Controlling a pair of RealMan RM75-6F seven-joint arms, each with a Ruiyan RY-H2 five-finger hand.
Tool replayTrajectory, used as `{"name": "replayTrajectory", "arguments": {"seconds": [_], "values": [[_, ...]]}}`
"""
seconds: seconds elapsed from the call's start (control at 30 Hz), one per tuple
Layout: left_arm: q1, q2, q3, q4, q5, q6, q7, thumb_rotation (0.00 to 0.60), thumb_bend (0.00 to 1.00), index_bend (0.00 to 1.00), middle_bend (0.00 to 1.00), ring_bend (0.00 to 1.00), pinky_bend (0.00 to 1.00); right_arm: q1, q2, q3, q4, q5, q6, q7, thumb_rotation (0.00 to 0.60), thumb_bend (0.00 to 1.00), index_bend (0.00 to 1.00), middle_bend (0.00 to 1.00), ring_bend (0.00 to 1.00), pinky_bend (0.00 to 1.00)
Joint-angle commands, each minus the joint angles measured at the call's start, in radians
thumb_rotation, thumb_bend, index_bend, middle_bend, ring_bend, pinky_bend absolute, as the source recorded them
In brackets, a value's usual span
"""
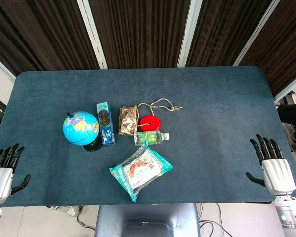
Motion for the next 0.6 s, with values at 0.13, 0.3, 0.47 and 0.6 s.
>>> {"name": "replayTrajectory", "arguments": {"seconds": [0.13,0.3,0.47,0.6], "values": [[-0.026,0.007,0.021,0.013,0.042,-0.044,-0.113,0.600,0.34,0.00,0.00,0.00,0.05,-0.003,0.003,-0.007,-0.004,-0.010,0.004,-0.003,0.600,0.15,0.00,0.00,0.00,0.00],[-0.057,-0.089,-0.036,0.073,0.040,-0.011,-0.295,0.599,0.33,0.00,0.00,0.00,0.05,-0.007,0.007,-0.007,-0.007,-0.012,0.011,0.006,0.600,0.15,0.00,0.00,0.00,0.00],[-0.115,-0.119,-0.113,0.064,-0.013,-0.047,-0.442,0.588,0.32,0.00,0.00,0.00,0.05,-0.002,0.011,-0.001,-0.005,-0.005,0.002,0.026,0.600,0.15,0.00,0.00,0.00,0.00],[-0.166,-0.125,-0.149,0.048,-0.027,-0.090,-0.429,0.557,0.32,0.00,0.00,0.00,0.05,0.002,0.007,0.003,-0.004,0.000,-0.004,0.024,0.600,0.15,0.00,0.00,0.00,0.00]]}}
